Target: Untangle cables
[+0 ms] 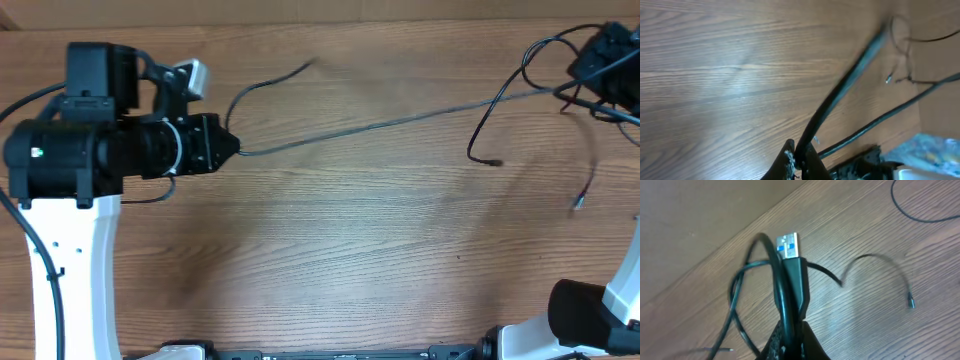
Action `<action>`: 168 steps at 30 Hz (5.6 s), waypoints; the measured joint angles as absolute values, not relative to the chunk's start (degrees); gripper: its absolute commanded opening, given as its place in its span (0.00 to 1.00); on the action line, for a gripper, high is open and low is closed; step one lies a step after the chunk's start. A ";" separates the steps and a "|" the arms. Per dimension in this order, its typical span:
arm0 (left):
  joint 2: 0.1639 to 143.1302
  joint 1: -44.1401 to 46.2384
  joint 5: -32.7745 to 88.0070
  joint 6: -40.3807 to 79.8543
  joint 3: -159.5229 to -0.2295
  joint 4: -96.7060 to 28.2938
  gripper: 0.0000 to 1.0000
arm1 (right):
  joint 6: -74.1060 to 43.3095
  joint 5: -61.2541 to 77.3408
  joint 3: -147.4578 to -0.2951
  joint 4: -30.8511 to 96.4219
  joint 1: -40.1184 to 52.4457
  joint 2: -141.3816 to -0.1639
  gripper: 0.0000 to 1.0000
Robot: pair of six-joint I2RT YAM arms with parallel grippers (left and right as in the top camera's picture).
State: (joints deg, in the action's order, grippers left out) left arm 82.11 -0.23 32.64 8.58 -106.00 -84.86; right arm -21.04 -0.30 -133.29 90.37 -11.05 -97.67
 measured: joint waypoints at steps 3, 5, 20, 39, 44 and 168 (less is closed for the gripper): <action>82.11 -2.74 34.30 8.64 -106.00 -84.90 0.04 | -21.06 1.39 -133.29 89.58 -10.87 -97.67 0.13; 82.11 -5.02 34.00 8.64 -106.00 -85.12 0.04 | -21.61 1.08 -133.29 87.94 -10.92 -97.67 0.79; 82.15 -12.53 33.78 7.55 -106.00 -85.58 0.04 | -11.49 13.41 -133.29 84.77 -11.97 -97.80 1.00; 82.26 -4.84 65.89 11.09 -107.24 -81.73 0.04 | 38.57 43.09 -131.66 95.26 13.19 -101.10 1.00; 82.32 -4.84 66.02 20.73 -111.53 -74.81 0.04 | 45.06 45.63 -131.61 95.64 17.69 -102.89 1.00; 82.32 12.40 47.13 30.85 -115.15 -76.82 0.72 | 5.19 37.93 -130.56 80.82 -21.54 -118.98 1.00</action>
